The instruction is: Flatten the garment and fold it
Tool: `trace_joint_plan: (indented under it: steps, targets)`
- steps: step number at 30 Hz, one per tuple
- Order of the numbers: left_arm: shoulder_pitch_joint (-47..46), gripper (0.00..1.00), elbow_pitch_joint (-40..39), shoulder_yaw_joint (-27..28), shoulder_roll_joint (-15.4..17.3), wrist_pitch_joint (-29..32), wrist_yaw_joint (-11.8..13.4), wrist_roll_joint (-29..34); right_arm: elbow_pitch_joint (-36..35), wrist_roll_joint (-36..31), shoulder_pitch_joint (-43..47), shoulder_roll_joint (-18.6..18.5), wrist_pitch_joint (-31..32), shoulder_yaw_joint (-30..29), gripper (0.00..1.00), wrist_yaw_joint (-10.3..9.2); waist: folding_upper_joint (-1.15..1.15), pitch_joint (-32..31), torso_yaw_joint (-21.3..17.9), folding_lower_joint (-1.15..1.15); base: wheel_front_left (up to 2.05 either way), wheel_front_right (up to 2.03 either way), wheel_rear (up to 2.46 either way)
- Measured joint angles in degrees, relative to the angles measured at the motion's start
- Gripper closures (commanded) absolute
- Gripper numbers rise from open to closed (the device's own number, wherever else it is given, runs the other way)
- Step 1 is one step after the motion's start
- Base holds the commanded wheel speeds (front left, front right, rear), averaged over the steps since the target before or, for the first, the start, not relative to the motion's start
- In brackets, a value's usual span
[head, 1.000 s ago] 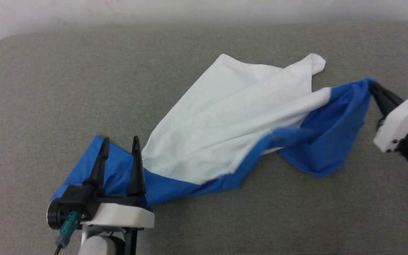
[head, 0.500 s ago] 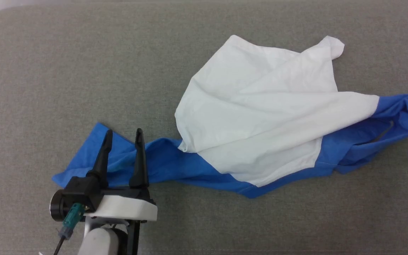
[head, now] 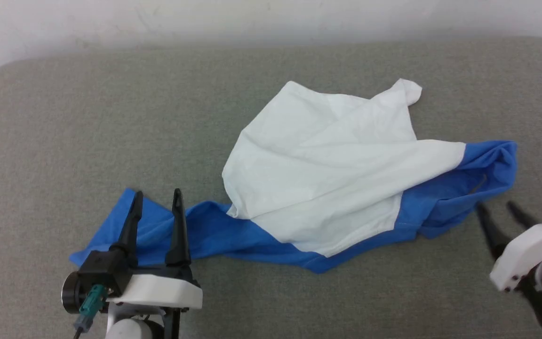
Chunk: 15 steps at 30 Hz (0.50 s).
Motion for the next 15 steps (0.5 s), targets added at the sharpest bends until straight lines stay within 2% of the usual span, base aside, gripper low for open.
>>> trace_joint_plan:
  steps: [4,7,11,15]
  targets:
    - [0.50,0.00,-0.09,0.05,0.00,0.00,0.07,-0.01,-4.92,0.11,1.75,-0.33,9.50,5.06,0.00,0.00,0.00,-0.65,-0.76,0.00,0.00,0.00,0.00]
    - [0.47,0.00,-0.40,-0.03,-0.01,0.00,0.07,-0.01,-5.36,-0.85,0.93,-0.75,13.99,7.93,0.00,0.01,0.00,-0.14,-0.84,0.00,0.00,0.00,0.00]
    - [0.29,0.00,-0.35,-0.45,-0.02,0.00,0.08,-0.04,-2.38,-2.40,-2.79,-1.03,17.37,11.83,0.00,0.01,0.00,1.37,-0.47,0.01,0.00,0.00,0.00]
    - [-0.85,0.00,-0.29,-0.96,-0.02,0.00,0.08,-0.04,4.03,-3.10,-6.75,-1.60,20.83,14.95,0.00,0.01,0.00,3.10,0.07,0.02,0.00,0.00,0.00]
